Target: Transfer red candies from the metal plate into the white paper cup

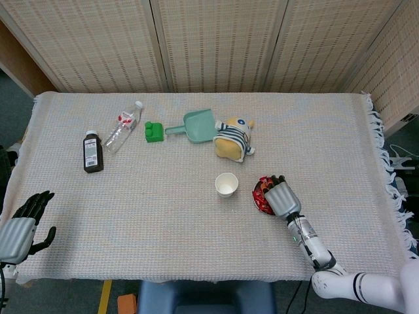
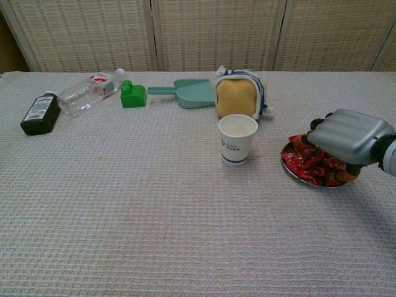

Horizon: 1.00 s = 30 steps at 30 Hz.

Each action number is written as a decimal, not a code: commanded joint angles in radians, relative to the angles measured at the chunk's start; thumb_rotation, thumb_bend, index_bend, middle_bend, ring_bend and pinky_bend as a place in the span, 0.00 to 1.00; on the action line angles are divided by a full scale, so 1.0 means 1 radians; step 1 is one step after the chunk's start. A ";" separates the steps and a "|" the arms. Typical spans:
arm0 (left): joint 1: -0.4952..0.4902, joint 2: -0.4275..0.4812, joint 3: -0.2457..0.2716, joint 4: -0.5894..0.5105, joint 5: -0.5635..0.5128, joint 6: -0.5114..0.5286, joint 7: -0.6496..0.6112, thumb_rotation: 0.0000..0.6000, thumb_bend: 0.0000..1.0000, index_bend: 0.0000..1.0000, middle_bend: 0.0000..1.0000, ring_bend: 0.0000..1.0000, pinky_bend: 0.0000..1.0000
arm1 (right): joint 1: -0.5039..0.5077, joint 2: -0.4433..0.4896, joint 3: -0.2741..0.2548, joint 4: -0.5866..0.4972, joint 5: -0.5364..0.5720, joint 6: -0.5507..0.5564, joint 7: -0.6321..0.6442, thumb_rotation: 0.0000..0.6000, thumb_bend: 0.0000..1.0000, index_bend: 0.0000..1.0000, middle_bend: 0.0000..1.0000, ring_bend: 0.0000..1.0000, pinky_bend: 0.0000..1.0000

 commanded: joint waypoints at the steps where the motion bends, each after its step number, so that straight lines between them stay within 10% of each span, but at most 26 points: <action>1: 0.000 0.000 -0.001 0.001 -0.001 0.000 -0.002 1.00 0.46 0.00 0.02 0.00 0.18 | -0.001 -0.009 -0.007 0.011 -0.004 0.011 -0.008 1.00 0.15 0.24 0.33 0.14 0.26; 30: -0.003 0.003 -0.006 -0.002 -0.027 -0.017 0.009 1.00 0.49 0.00 0.03 0.00 0.19 | 0.029 -0.083 -0.036 0.101 0.000 0.019 -0.111 1.00 0.30 0.48 0.47 0.29 0.44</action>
